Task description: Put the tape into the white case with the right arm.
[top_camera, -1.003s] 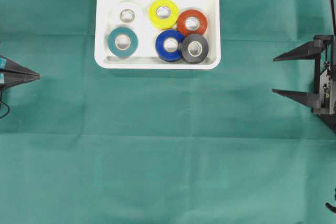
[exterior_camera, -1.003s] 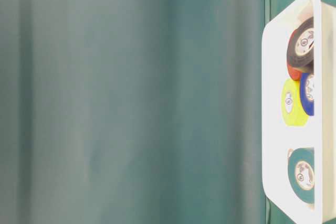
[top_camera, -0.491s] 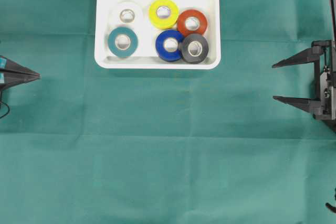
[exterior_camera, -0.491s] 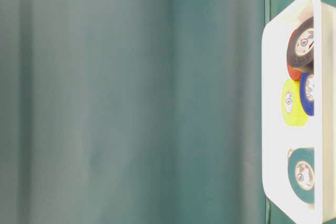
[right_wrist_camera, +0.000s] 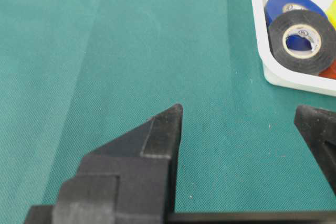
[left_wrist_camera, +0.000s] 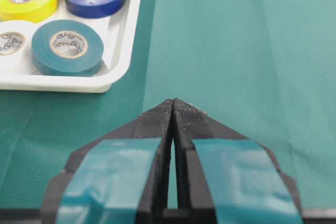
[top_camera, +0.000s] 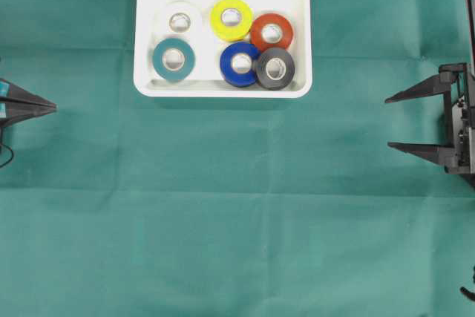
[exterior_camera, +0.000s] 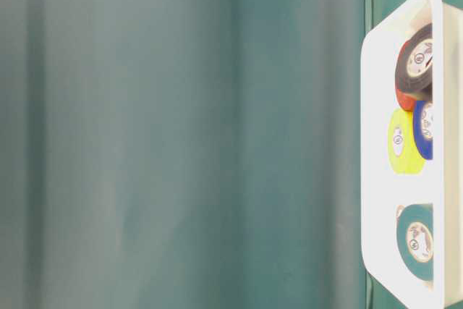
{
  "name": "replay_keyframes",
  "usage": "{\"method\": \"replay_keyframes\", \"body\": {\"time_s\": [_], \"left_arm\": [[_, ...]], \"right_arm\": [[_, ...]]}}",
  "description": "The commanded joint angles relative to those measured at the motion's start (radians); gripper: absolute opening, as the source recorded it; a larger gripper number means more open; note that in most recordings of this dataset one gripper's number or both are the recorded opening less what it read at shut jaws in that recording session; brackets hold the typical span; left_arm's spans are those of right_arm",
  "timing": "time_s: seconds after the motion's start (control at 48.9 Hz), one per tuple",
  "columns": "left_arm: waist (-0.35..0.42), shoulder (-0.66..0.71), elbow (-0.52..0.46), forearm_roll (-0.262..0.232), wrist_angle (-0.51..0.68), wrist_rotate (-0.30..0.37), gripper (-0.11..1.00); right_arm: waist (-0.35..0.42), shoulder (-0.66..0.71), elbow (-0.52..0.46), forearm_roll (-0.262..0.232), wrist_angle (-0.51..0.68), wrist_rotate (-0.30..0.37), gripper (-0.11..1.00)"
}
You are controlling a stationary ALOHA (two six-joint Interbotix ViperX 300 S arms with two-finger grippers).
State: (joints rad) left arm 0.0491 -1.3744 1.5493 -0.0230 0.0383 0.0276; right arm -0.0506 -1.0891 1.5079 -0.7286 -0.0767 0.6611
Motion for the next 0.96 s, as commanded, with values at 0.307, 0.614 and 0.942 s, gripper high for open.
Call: {"method": "replay_keyframes", "body": {"time_s": [0.307, 0.614, 0.942], "left_arm": [[0.002, 0.009, -0.012, -0.002, -0.009, 0.000, 0.00], [0.002, 0.009, -0.011, -0.002, -0.009, 0.000, 0.00], [0.002, 0.009, -0.012, -0.002, -0.009, 0.000, 0.00]], "right_arm": [[0.000, 0.005, -0.012, -0.002, -0.009, -0.002, 0.69], [-0.005, 0.005, -0.017, 0.000, -0.005, 0.002, 0.69], [-0.044, 0.005, -0.020, 0.000, -0.003, 0.006, 0.69]]}}
